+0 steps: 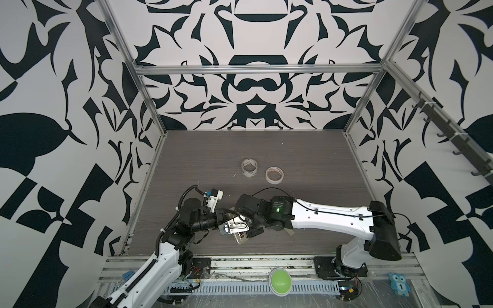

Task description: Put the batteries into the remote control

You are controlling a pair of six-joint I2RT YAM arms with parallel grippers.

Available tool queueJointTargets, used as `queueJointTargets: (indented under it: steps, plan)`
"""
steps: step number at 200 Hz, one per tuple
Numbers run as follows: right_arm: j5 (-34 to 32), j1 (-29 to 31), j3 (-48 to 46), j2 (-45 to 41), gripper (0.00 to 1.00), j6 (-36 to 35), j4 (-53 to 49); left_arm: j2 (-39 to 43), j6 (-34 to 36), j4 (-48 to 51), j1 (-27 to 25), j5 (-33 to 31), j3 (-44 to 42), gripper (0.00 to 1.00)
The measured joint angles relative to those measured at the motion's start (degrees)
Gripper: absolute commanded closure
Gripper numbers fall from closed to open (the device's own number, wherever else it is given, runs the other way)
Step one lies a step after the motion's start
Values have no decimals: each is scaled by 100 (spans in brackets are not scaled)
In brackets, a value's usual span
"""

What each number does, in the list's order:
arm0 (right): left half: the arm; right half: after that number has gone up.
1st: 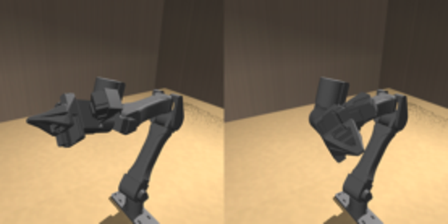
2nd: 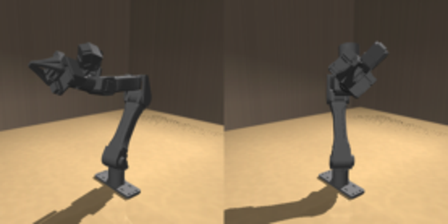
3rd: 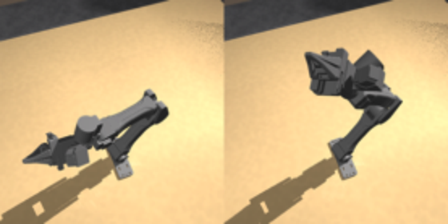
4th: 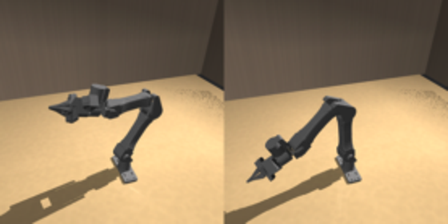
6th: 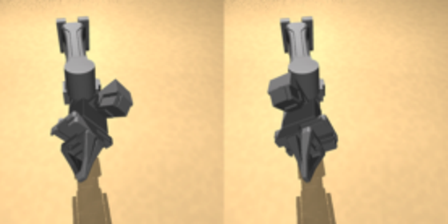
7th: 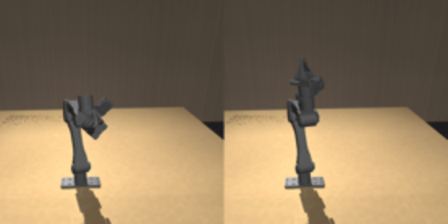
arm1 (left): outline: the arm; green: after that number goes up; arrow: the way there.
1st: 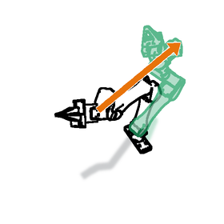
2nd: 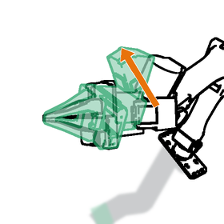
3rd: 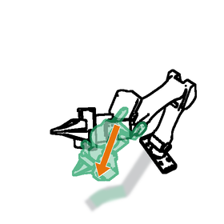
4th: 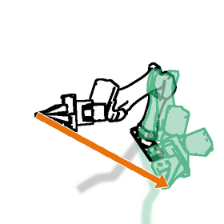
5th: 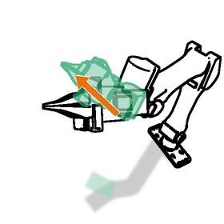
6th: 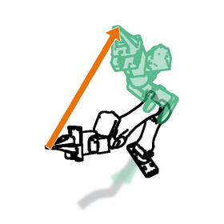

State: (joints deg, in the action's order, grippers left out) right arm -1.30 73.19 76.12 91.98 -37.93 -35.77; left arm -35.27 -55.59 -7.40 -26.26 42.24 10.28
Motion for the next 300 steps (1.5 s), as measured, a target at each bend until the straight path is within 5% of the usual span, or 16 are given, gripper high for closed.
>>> queueJointTargets:
  steps: [300]
  plan:
    - [-212, 52, 63, 365, 87, 151, 57, 68, 57, 385, 52, -387, -46, 100]
